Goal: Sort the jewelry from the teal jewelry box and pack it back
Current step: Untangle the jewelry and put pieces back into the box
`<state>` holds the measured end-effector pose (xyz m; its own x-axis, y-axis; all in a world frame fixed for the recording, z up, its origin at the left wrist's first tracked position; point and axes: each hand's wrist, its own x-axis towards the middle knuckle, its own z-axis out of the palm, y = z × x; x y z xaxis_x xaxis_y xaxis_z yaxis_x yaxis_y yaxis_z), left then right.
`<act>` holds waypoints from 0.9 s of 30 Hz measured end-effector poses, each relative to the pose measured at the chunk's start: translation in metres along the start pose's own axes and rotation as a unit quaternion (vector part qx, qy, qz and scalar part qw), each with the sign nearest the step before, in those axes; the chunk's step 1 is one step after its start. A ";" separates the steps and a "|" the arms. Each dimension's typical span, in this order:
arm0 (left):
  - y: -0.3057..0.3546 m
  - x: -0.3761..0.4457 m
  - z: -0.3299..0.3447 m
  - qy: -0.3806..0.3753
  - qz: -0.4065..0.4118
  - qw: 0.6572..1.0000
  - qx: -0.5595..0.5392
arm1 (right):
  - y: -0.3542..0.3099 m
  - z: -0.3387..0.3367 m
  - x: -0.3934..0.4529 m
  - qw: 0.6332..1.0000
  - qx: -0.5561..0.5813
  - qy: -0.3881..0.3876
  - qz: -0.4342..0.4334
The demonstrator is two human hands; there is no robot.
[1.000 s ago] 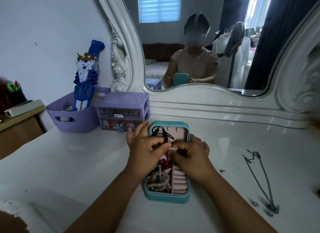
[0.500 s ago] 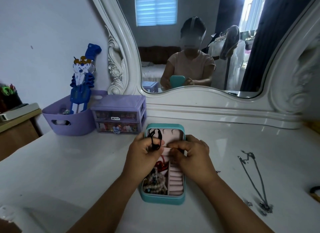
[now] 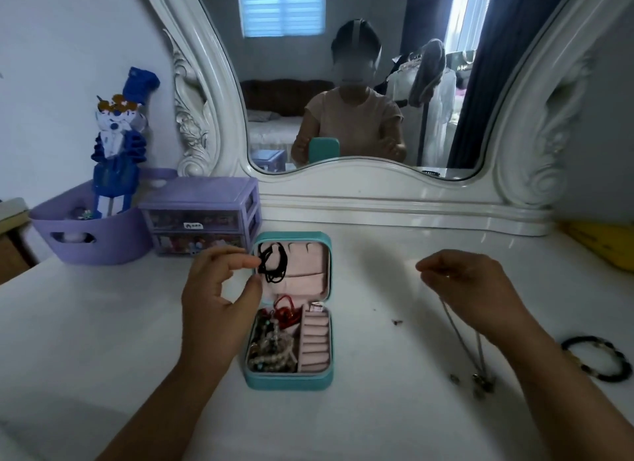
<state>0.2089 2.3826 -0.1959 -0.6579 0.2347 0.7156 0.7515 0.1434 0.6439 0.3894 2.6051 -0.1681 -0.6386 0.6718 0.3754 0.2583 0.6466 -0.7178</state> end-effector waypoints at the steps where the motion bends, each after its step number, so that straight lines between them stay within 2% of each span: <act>1: 0.004 0.000 0.000 0.008 0.014 1.000 0.008 | 0.008 -0.009 0.001 0.999 -0.010 -0.001 0.031; 4: 0.019 -0.002 0.003 0.000 0.049 0.999 -0.001 | 0.026 -0.028 -0.003 0.992 -0.083 -0.043 0.087; 10: 0.053 -0.010 0.023 -0.095 0.111 0.987 -0.070 | 0.034 -0.018 -0.015 0.953 -0.226 -0.141 0.143; 15: 0.070 -0.022 0.047 -0.194 0.110 0.969 -0.104 | 0.040 -0.009 -0.012 0.954 -0.192 -0.155 0.173; 22: 0.079 -0.045 0.070 -0.364 0.095 0.925 -0.054 | 0.043 -0.022 -0.009 0.955 -0.184 -0.159 0.169; 24: 0.084 -0.053 0.076 -0.413 0.091 0.906 -0.026 | 0.044 -0.030 -0.012 0.946 -0.207 -0.157 0.193; 27: 0.094 -0.062 0.087 -0.458 0.080 0.885 0.012 | 0.041 -0.031 -0.018 0.926 -0.244 -0.198 0.207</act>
<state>0.3243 2.4650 -0.2029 -0.2352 0.9335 0.2706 0.8394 0.0548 0.5408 0.4340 2.6310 -0.1857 -0.6022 0.7761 -0.1872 0.7761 0.5142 -0.3649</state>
